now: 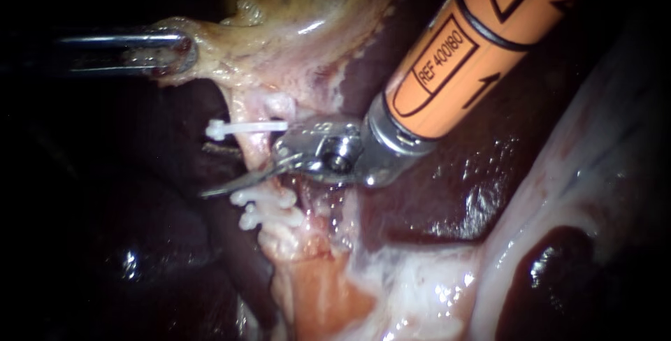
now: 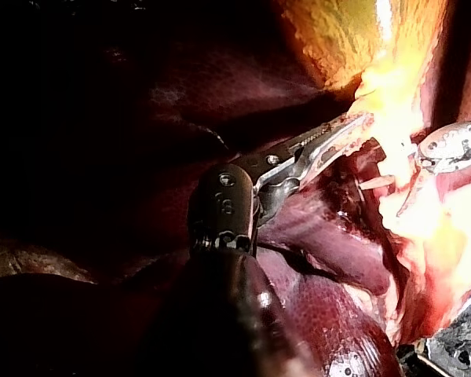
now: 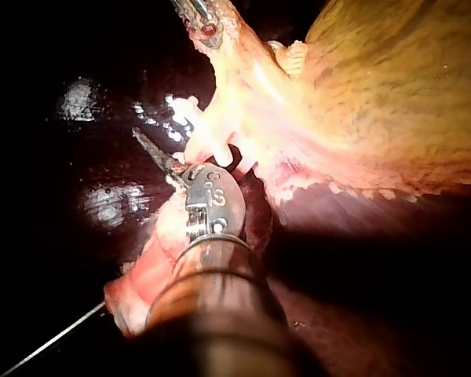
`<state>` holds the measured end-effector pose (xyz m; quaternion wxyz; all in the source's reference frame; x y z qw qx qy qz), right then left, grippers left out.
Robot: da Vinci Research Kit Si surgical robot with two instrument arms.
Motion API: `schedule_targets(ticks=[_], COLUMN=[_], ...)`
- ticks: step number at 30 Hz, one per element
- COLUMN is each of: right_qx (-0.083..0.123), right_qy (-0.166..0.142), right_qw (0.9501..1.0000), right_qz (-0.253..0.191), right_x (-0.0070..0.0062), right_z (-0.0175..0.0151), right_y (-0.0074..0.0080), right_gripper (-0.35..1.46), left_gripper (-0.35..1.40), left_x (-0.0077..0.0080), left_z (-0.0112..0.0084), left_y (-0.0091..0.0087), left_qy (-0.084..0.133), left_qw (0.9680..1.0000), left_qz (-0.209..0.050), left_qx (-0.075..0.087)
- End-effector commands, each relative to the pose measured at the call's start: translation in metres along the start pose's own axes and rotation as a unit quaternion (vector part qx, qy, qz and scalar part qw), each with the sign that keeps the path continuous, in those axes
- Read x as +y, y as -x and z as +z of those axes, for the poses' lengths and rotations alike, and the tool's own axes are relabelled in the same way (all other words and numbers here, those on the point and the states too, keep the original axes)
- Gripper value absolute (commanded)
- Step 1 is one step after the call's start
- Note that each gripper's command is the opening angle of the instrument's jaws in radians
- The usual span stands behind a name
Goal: Go to the cutting position left tube
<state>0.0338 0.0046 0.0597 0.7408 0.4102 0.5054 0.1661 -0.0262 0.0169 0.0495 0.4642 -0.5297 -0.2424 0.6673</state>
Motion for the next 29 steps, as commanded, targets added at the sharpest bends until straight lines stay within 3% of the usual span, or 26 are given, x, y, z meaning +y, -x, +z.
schedule_targets(ticks=[1,7,13,18,29], right_qx=[0.003,0.018,0.033,0.036,0.04], right_qy=[-0.009,-0.054,-0.092,-0.103,-0.094], right_qw=[1.0,0.9984,0.9952,0.994,0.9947], right_qz=[0.0,0.001,0.007,0.008,0.009], right_x=[-0.0006,-0.0035,-0.0055,-0.0059,-0.0055], right_z=[0.0001,0.0007,0.001,0.0008,0.0005], right_y=[-0.0003,-0.0012,-0.0021,-0.0026,-0.0024], right_gripper=[1.45,1.45,1.45,1.45,1.45], left_gripper=[-0.35,-0.35,-0.35,-0.35,-0.35], left_x=[0.0,-0.0001,-0.0002,-0.0002,-0.0002], left_z=[0.0,0.0,0.0,0.0,0.0], left_y=[0.0,0.0,0.0,0.0,0.0], left_qy=[0.0,0.001,0.001,0.001,0.001], left_qw=[1.0,1.0,1.0,1.0,1.0], left_qz=[0.0,0.0,0.0,0.0,0.0], left_qx=[0.0,0.0,0.0,0.0,0.0])
